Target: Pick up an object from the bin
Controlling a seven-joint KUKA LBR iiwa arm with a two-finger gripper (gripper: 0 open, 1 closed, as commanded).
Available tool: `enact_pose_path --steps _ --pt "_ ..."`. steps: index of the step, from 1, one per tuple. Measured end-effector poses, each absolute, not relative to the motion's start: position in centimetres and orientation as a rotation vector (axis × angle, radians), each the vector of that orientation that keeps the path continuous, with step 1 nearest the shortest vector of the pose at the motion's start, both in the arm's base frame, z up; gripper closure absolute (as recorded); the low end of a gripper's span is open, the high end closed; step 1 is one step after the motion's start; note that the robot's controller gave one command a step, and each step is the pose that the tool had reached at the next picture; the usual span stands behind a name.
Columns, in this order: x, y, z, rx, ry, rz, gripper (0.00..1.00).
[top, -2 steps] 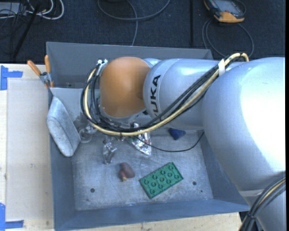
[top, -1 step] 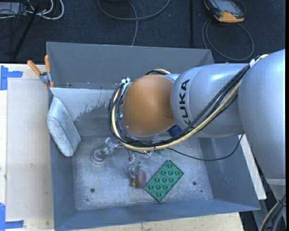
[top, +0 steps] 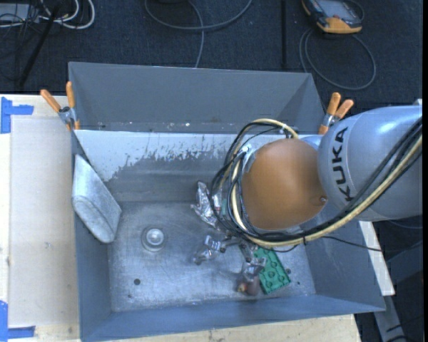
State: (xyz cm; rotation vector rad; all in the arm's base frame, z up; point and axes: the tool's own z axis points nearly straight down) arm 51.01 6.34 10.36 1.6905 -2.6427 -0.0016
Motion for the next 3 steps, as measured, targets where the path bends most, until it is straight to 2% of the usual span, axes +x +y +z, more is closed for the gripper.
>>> enact_pose_path --steps 1,2,3 --pt "49.3 -2.4 10.7 2.01 -2.408 -0.003 0.0" --pt "55.8 -6.0 10.1 2.161 -2.282 -0.001 0.0" --pt "53.5 -8.3 7.5 2.276 -2.17 -0.003 0.0"
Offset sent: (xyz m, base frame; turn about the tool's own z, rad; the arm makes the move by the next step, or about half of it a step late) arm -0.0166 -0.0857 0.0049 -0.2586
